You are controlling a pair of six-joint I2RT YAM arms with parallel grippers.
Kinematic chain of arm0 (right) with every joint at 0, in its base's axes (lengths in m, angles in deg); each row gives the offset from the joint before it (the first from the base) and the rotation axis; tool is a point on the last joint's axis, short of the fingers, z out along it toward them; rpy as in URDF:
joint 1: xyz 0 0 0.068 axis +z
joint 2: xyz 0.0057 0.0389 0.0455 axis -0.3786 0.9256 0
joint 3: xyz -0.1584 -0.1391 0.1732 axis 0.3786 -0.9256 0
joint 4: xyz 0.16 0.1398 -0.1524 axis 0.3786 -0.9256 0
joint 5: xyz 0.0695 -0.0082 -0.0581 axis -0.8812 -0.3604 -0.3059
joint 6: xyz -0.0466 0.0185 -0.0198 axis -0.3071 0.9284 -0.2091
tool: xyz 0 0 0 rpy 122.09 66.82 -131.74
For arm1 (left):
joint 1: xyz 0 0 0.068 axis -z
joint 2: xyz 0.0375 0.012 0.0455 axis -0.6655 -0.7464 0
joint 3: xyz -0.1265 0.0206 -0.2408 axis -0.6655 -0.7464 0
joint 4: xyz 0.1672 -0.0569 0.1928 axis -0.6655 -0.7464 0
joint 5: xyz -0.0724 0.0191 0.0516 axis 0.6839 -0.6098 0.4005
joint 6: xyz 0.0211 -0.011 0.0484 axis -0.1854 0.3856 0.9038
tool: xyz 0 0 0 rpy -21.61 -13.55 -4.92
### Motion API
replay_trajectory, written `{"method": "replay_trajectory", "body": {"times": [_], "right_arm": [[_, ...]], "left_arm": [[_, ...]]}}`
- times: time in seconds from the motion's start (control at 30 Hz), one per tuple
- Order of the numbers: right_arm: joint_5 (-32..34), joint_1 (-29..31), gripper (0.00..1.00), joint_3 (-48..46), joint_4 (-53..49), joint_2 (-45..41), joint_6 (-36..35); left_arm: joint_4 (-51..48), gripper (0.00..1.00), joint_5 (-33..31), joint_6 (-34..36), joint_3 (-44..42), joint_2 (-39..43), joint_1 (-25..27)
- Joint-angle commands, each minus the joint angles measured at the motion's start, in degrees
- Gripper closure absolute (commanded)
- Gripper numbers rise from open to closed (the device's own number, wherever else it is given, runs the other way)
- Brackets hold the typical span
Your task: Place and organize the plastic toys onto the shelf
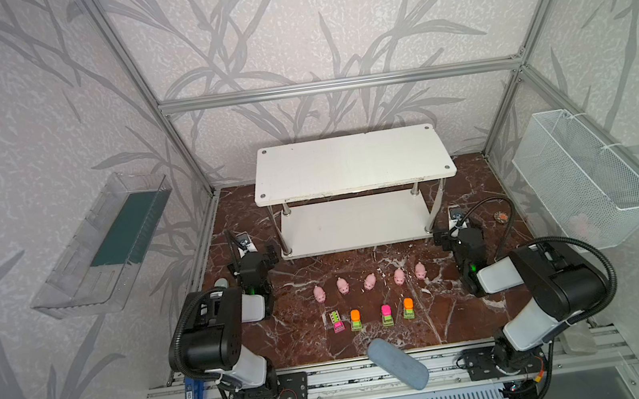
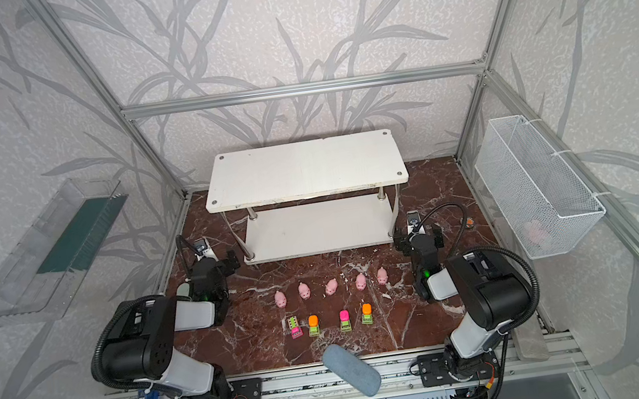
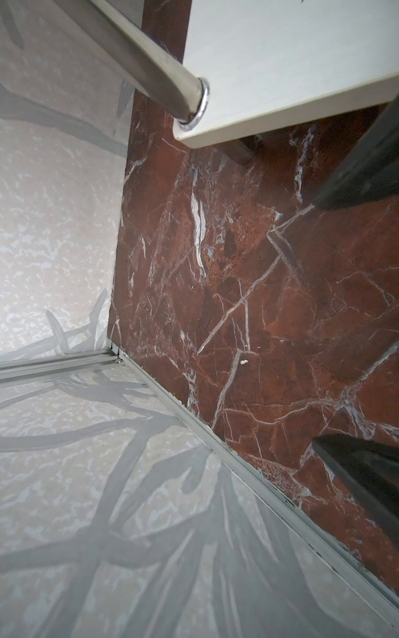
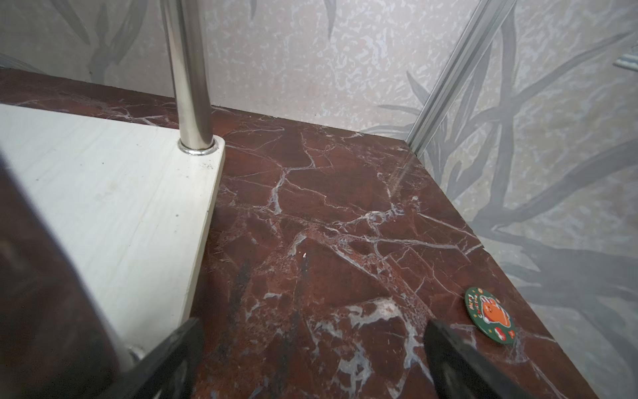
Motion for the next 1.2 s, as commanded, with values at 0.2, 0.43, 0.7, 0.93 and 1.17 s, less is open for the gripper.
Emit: {"method": "replay_trajectory", "body": {"times": [0.2,0.43,0.7,0.93,1.17], "right_arm": [[-1.5,0.2,0.01,1.1,-0.2,-0.1,0.2],[-1.5,0.2,0.01,1.1,-0.2,-0.1,0.3],[-1.6,0.2,0.01,0.9,-0.2,-0.2,0.3],[-1.6,0.2,0.01,0.9,-0.2,-0.2,0.3],[-2.0,-0.1,0.01,1.4,-1.3,-0.4,0.6]], "left_arm": [[-0.1,0.01,-0.6,0.2,1.1,-0.5,0.0],[-0.1,0.01,-0.6,0.2,1.1,-0.5,0.0],[-0.1,0.01,-0.6,0.2,1.1,-0.5,0.0],[-0.1,0.01,-0.5,0.2,1.2,-0.5,0.0],[-0.3,0.01,-0.4,0.2,1.2,-0.5,-0.1]]}}
